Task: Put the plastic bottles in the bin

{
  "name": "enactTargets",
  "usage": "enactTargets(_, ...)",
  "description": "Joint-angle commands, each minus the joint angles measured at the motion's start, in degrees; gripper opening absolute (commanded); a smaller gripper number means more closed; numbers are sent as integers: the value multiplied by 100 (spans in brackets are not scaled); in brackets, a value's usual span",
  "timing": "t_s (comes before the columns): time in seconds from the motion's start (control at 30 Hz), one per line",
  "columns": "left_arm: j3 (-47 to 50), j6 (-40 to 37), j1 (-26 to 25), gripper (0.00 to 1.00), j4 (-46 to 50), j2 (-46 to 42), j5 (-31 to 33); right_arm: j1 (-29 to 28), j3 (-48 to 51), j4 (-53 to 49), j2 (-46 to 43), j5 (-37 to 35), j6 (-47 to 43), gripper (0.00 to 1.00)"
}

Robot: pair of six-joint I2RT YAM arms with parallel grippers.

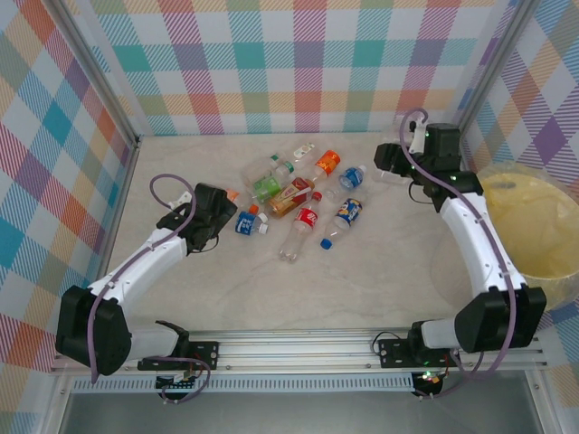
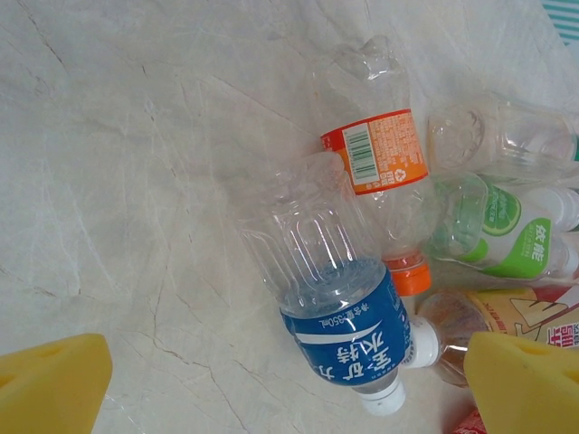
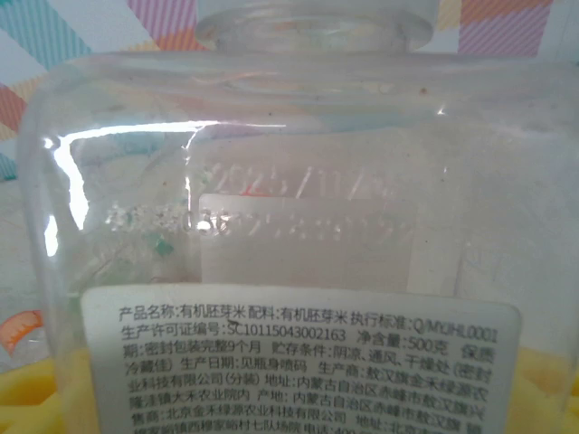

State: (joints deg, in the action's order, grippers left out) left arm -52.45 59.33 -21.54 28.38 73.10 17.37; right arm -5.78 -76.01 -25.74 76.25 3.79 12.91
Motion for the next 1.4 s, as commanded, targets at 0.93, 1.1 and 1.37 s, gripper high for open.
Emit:
enactTargets(0.93,-613,140,71,100,-241,949,-925,2899,-943,-2123,-1756,-2006,-221,43)
enactTargets(1.1,-795,149,76,100,-132,1159,-1031,2962,-904,-2533,-1741,-3528,-725,44)
enactTargets(1.37,-1136,62,71,100,62,1449,-1355,3701,-474,-3238,-1598,-3875,-527,52)
